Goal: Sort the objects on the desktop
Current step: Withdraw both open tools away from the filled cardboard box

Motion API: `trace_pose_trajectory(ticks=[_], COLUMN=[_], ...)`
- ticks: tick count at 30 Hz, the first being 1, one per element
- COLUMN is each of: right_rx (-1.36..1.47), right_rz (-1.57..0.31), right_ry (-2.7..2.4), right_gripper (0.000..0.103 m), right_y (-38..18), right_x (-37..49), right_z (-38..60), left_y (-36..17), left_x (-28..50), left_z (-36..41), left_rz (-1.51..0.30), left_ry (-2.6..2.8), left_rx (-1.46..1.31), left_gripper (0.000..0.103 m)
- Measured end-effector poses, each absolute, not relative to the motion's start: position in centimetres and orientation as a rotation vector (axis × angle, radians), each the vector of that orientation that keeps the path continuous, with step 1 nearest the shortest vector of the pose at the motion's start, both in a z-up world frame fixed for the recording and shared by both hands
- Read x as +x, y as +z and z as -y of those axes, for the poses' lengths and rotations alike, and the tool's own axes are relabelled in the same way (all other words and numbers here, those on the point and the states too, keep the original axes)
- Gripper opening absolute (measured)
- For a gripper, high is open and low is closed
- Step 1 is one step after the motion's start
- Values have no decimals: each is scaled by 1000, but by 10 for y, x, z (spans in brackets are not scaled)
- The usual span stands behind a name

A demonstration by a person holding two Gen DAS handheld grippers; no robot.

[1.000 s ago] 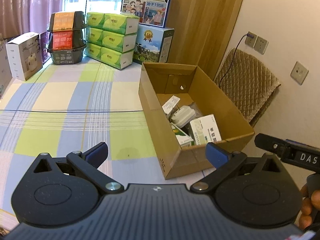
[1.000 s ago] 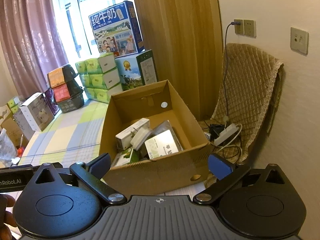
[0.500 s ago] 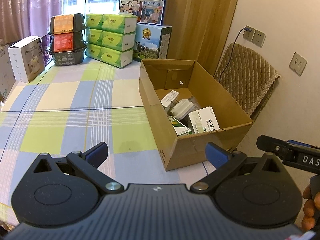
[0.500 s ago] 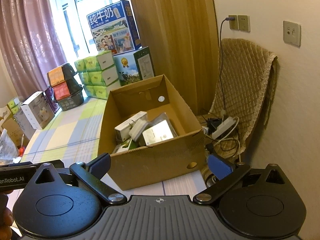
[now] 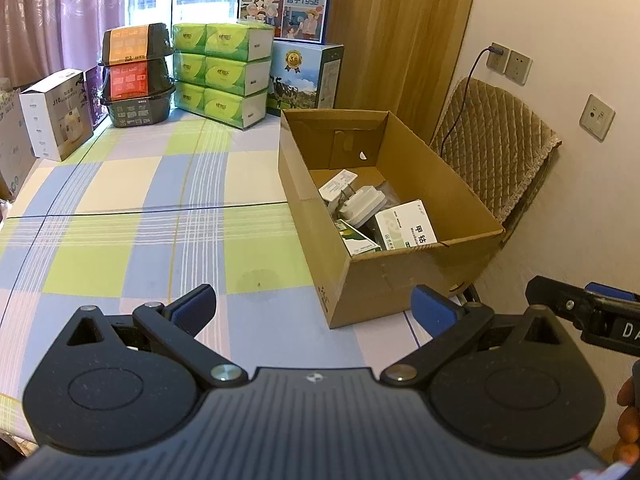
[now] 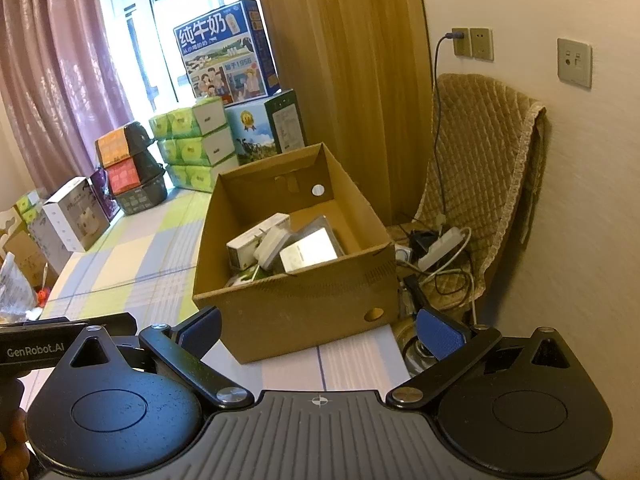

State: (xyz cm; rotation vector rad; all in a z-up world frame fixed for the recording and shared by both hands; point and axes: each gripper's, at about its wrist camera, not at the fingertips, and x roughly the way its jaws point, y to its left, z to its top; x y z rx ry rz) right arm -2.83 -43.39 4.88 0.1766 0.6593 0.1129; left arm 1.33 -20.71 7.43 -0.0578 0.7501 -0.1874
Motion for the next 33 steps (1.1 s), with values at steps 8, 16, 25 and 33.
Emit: trace_pose_trajectory(ticks=[8,16,25,33], right_rx=[171,167,166,163], right_rz=[-664,-675,-682,-684], right_ry=[110,108,106,101], right_gripper=[101,101,101,101], right_y=[48,44,41,39], right_x=[-34,-38,-39,-40], right_z=[433,432,430,430], left_y=[72,68,67,69], left_x=[8,4,3,0], left_z=[209,208,207,208], left_rz=[-761,-764,-764,-738], left_ry=[-191,-197,-208,-221], left_rx=[-61,-56,-54,-52], left_gripper=[102,102,102,102])
